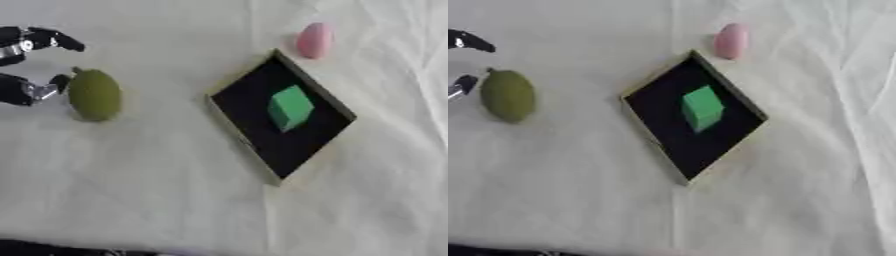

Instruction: Pick up objects on the table and place them in the box.

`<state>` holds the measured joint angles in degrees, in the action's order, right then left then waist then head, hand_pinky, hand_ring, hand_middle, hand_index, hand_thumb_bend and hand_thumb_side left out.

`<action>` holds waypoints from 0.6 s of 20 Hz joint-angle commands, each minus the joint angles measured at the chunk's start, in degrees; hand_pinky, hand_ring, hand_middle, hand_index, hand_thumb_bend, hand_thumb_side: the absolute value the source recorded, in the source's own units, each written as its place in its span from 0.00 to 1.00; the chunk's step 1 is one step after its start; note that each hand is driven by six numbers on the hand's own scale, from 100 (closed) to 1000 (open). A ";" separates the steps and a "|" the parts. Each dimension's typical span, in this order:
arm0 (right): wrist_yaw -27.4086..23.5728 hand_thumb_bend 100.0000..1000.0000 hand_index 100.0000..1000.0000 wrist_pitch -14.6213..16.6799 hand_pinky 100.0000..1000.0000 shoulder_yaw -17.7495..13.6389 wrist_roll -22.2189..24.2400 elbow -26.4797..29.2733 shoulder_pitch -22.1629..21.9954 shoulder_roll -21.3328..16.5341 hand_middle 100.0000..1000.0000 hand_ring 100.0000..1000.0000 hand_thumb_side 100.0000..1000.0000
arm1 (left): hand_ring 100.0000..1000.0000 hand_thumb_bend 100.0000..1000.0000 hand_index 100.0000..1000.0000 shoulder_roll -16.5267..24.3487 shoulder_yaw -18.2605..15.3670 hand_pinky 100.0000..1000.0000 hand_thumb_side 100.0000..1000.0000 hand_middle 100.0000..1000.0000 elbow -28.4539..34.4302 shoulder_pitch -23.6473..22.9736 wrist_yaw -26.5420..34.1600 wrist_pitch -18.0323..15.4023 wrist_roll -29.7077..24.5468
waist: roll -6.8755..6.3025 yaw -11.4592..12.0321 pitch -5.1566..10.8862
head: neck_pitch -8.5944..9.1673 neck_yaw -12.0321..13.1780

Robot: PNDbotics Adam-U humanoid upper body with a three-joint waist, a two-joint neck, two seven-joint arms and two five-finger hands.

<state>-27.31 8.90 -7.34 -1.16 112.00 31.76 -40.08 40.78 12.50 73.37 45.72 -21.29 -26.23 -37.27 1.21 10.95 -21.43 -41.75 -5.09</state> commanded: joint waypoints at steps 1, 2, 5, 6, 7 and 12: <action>-0.24 0.00 0.75 -0.12 0.94 -0.28 0.02 0.63 0.80 -1.25 0.57 0.73 0.52 | 0.91 0.00 0.96 0.94 0.09 0.96 0.54 0.85 0.87 0.38 -0.19 -14.06 -14.67 | -0.19 -0.14 1.55 | -0.01 0.01; -0.25 0.00 0.75 -0.12 0.94 -0.27 0.02 0.62 0.80 -1.24 0.57 0.73 0.52 | 0.91 0.00 0.96 0.77 0.20 0.96 0.54 0.85 0.78 0.35 -0.43 -14.06 -14.68 | -0.20 -0.20 1.58 | 0.00 0.02; -0.33 0.00 0.75 -0.11 0.94 -0.21 0.03 0.62 0.86 -1.14 0.56 0.73 0.51 | 0.91 0.00 0.96 0.15 0.88 0.96 0.58 0.85 0.60 0.25 -1.18 -14.93 -14.69 | -0.17 -0.47 1.66 | 0.10 0.17; -0.35 0.00 0.75 -0.10 0.94 -0.19 0.05 0.62 0.89 -1.12 0.56 0.73 0.51 | 0.92 0.00 0.96 0.00 1.09 0.96 0.59 0.86 0.42 0.23 -1.56 -15.32 -14.69 | -0.16 -0.54 1.67 | 0.14 0.22; -0.37 0.00 0.75 -0.09 0.94 -0.18 0.06 0.61 0.92 -1.10 0.56 0.73 0.51 | 0.92 0.00 0.96 -0.13 1.44 0.96 0.60 0.86 0.22 0.21 -2.00 -15.78 -14.69 | -0.14 -0.62 1.66 | 0.18 0.29; -0.48 0.00 0.75 -0.06 0.94 -0.11 0.14 0.60 1.06 -0.98 0.56 0.73 0.51 | 0.92 0.00 0.97 -0.71 1.93 0.97 0.57 0.87 -1.08 0.31 -4.56 -17.01 -14.70 | -0.01 -0.79 1.61 | 0.25 0.46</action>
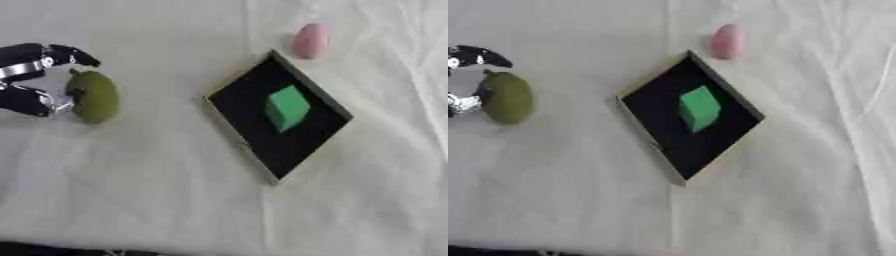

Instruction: Pick up objects on the table and place them in the box.

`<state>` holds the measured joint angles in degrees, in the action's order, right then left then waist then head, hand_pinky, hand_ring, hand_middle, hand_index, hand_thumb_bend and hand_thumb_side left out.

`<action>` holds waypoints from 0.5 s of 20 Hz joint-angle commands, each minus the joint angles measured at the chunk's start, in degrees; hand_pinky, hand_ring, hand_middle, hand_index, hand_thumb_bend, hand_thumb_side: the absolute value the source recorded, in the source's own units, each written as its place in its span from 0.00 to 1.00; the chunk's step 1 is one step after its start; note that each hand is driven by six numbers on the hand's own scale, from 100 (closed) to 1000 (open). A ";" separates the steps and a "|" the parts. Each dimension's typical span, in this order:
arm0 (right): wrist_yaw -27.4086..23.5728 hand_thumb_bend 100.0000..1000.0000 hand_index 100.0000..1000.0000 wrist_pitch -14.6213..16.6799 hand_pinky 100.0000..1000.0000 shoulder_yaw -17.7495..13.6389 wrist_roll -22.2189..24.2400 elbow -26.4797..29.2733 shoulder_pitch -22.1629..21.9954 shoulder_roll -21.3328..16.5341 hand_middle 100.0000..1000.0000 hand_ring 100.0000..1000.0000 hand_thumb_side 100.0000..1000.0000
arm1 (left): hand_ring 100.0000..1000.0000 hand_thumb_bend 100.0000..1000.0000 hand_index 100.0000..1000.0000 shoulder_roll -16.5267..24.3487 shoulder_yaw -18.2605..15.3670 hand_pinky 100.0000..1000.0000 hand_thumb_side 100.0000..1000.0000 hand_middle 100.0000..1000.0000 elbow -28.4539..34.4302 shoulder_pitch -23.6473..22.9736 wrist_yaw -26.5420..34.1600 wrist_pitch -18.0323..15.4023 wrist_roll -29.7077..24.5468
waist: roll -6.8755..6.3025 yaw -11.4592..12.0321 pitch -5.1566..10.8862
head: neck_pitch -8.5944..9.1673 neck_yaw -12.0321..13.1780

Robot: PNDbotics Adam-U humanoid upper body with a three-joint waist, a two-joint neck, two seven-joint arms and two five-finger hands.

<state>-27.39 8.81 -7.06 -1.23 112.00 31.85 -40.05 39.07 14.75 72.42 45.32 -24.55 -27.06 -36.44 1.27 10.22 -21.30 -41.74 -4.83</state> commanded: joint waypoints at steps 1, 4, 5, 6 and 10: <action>-0.41 0.00 0.75 0.03 0.94 -0.37 0.24 0.59 0.99 -0.99 0.56 0.73 0.51 | 0.92 0.00 0.97 0.81 -0.52 0.97 0.54 0.87 -0.37 0.77 -2.10 -16.24 -15.53 | -0.03 -0.07 1.46 | 0.23 0.21; -0.45 0.00 0.75 0.01 0.94 -0.33 0.32 0.55 1.00 -0.93 0.56 0.73 0.51 | 0.93 0.00 0.97 0.16 -1.24 0.97 0.48 0.88 -1.24 1.07 -5.13 -16.38 -15.21 | 0.03 -0.10 1.47 | 0.24 0.31; -0.47 0.00 0.75 -0.01 0.94 -0.31 0.35 0.55 1.01 -0.90 0.56 0.73 0.51 | 0.93 0.00 0.98 -0.10 -1.38 0.97 0.45 0.88 -1.71 1.16 -6.64 -16.46 -14.73 | 0.05 -0.12 1.46 | 0.28 0.36; -0.48 0.00 0.75 -0.02 0.94 -0.30 0.39 0.54 1.02 -0.87 0.56 0.73 0.51 | 0.93 0.00 0.98 -0.33 -1.39 0.97 0.42 0.88 -2.18 1.22 -8.22 -16.65 -14.09 | 0.06 -0.16 1.45 | 0.32 0.38; -0.54 0.00 0.74 -0.05 0.94 -0.32 0.41 0.52 1.00 -0.83 0.56 0.73 0.51 | 0.95 0.13 0.99 -0.78 -1.13 0.98 0.25 0.89 -3.86 1.24 -14.39 -17.74 -11.03 | 0.07 -0.28 1.41 | 0.35 0.46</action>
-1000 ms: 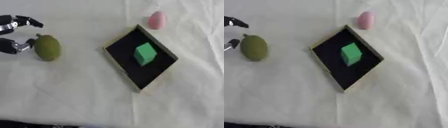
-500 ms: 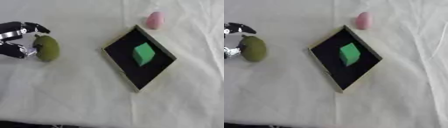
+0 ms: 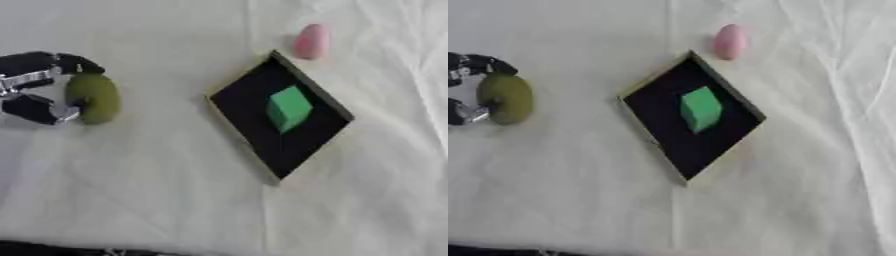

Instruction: Pick up objects on the table and place them in the box.

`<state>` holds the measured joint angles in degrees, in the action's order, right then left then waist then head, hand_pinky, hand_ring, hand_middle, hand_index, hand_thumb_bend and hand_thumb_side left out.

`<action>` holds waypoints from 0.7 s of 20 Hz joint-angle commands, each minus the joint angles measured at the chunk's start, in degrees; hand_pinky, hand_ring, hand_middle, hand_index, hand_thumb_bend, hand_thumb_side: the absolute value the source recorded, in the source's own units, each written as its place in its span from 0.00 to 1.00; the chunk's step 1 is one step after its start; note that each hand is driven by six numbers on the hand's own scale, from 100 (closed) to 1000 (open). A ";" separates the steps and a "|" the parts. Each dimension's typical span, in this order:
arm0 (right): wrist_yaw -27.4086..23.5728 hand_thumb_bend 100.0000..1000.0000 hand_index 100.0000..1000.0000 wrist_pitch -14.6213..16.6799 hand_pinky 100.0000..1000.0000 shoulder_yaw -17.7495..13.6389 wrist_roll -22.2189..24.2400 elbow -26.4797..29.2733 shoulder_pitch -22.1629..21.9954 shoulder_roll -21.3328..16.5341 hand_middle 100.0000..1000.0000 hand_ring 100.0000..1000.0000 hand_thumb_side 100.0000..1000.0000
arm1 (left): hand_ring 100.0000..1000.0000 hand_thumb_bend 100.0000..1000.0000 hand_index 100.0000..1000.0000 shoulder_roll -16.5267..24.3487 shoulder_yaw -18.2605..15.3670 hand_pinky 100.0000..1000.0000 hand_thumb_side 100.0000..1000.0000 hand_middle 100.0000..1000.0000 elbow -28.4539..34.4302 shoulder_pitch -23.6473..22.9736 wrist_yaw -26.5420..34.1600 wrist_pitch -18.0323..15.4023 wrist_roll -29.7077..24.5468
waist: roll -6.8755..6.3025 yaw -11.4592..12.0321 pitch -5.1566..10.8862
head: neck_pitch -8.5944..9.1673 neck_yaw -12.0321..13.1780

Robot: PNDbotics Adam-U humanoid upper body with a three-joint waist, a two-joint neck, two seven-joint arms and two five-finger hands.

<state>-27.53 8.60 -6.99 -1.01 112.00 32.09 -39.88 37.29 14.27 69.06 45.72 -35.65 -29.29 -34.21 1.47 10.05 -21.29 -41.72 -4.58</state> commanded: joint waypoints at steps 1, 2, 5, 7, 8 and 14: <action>-0.42 0.00 0.74 0.13 0.94 -0.39 0.20 0.51 0.76 -0.98 0.56 0.73 0.51 | 0.95 0.19 0.99 0.94 -0.63 0.98 0.29 0.89 -0.82 0.84 -4.49 -15.79 -12.37 | -0.15 -0.10 1.40 | 0.32 0.23; -0.44 0.00 0.74 0.09 0.94 -0.39 0.20 0.51 0.75 -0.97 0.56 0.73 0.51 | 0.95 0.19 0.99 0.89 -0.60 0.98 0.29 0.89 -1.12 0.83 -5.46 -16.01 -11.59 | -0.16 -0.09 1.39 | 0.32 0.25; -0.49 0.00 0.74 -0.04 0.94 -0.40 0.24 0.50 0.69 -0.91 0.56 0.73 0.52 | 0.94 0.20 0.97 0.64 -0.47 0.96 0.34 0.88 -1.76 0.81 -7.29 -16.40 -10.05 | -0.19 -0.04 1.40 | 0.34 0.30; -0.52 0.00 0.74 -0.10 0.94 -0.41 0.23 0.50 0.66 -0.86 0.56 0.73 0.52 | 0.91 0.15 0.95 0.39 -0.49 0.93 0.33 0.84 -2.02 0.84 -7.81 -16.14 -9.46 | -0.18 -0.04 1.42 | 0.33 0.34; -0.53 0.00 0.74 -0.11 0.94 -0.41 0.23 0.50 0.64 -0.84 0.56 0.73 0.52 | 0.90 0.12 0.94 0.24 -0.63 0.91 0.33 0.81 -2.10 0.88 -7.91 -15.51 -8.96 | -0.18 -0.07 1.45 | 0.33 0.37; -0.55 0.00 0.74 -0.17 0.94 -0.48 0.14 0.40 0.34 -0.80 0.55 0.73 0.52 | 0.67 0.00 0.74 0.16 -1.48 0.71 0.22 0.50 0.82 1.15 -5.58 -10.42 -0.73 | -0.16 -0.09 1.63 | 0.27 0.39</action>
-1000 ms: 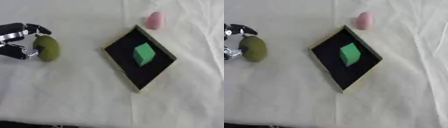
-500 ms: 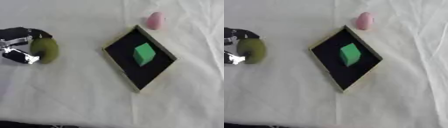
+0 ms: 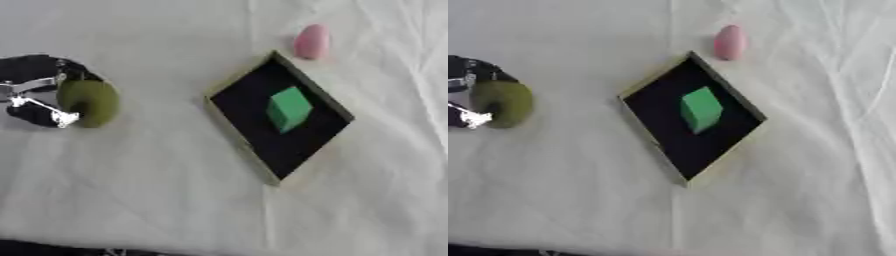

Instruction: Pick up objects on the table and place them in the box.

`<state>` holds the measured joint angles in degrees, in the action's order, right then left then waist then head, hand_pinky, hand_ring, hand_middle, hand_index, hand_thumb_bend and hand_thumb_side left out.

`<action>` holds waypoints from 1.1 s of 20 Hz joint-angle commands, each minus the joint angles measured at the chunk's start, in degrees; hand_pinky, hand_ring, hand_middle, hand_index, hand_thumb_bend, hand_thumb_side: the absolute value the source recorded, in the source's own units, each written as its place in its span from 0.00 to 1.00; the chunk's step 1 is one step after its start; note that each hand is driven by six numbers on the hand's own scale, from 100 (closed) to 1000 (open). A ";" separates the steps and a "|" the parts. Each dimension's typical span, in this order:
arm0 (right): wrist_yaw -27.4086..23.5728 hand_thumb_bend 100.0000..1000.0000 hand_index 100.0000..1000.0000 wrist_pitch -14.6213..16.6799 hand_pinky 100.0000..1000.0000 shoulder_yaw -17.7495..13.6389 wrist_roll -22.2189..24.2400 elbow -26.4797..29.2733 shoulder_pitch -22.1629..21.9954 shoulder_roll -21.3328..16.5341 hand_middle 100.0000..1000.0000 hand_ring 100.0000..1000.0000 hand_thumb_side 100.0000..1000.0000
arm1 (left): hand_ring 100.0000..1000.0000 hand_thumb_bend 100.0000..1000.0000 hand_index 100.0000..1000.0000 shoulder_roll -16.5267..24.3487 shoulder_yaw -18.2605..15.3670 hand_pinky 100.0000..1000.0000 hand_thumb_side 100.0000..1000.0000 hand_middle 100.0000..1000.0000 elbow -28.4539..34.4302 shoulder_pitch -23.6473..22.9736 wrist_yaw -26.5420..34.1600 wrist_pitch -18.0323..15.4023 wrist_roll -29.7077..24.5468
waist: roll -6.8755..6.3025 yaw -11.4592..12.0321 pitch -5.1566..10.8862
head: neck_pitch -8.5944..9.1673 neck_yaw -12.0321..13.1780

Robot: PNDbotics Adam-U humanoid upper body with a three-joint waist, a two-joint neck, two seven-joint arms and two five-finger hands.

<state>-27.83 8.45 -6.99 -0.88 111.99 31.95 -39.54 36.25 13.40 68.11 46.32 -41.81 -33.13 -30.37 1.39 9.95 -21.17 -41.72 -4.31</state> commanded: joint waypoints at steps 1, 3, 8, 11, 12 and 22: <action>-0.26 0.00 0.74 -0.03 0.94 -0.50 -0.01 0.40 0.44 -1.14 0.55 0.73 0.52 | 0.62 0.00 0.68 1.35 -0.54 0.66 0.22 0.45 2.51 0.57 0.92 -6.24 -2.79 | -0.10 0.04 1.53 | 0.24 0.13; -0.29 0.00 0.74 -0.08 0.94 -0.51 -0.05 0.38 0.37 -1.14 0.55 0.73 0.52 | 0.56 0.00 0.61 1.60 -0.42 0.60 0.22 0.40 3.72 0.67 0.95 -6.12 0.60 | -0.15 0.14 1.59 | 0.22 0.16; -0.41 0.00 0.74 -0.24 0.94 -0.53 -0.11 0.41 0.15 -1.10 0.55 0.73 0.52 | 0.46 0.00 0.57 1.18 -0.68 0.49 0.18 0.36 4.69 1.05 1.81 -7.23 7.28 | -0.24 0.26 1.83 | 0.23 0.07; -0.49 0.00 0.74 -0.26 0.94 -0.59 -0.16 0.40 -0.06 -1.12 0.55 0.73 0.52 | 0.44 0.00 0.56 0.61 -0.90 0.47 0.17 0.35 4.85 1.91 4.14 -7.75 8.73 | -0.31 0.28 2.02 | 0.15 -0.09; -0.52 0.00 0.74 -0.27 0.94 -0.60 -0.18 0.40 -0.13 -1.13 0.55 0.73 0.52 | 0.42 0.00 0.54 0.35 -0.97 0.45 0.16 0.33 5.08 2.39 5.16 -8.00 9.00 | -0.35 0.31 2.10 | 0.08 -0.14; -0.71 0.00 0.74 -0.44 0.94 -0.59 -0.40 0.49 -0.25 -1.06 0.55 0.73 0.52 | 0.38 0.00 0.49 -3.88 0.46 0.40 0.12 0.28 5.51 8.11 9.88 -11.20 8.57 | -0.60 0.26 2.50 | 0.06 -0.15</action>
<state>-28.33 8.06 -7.02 -1.10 111.98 31.22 -39.51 32.15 14.03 72.67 53.03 -32.77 -42.79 -20.71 0.97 10.22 -20.30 -41.73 -4.36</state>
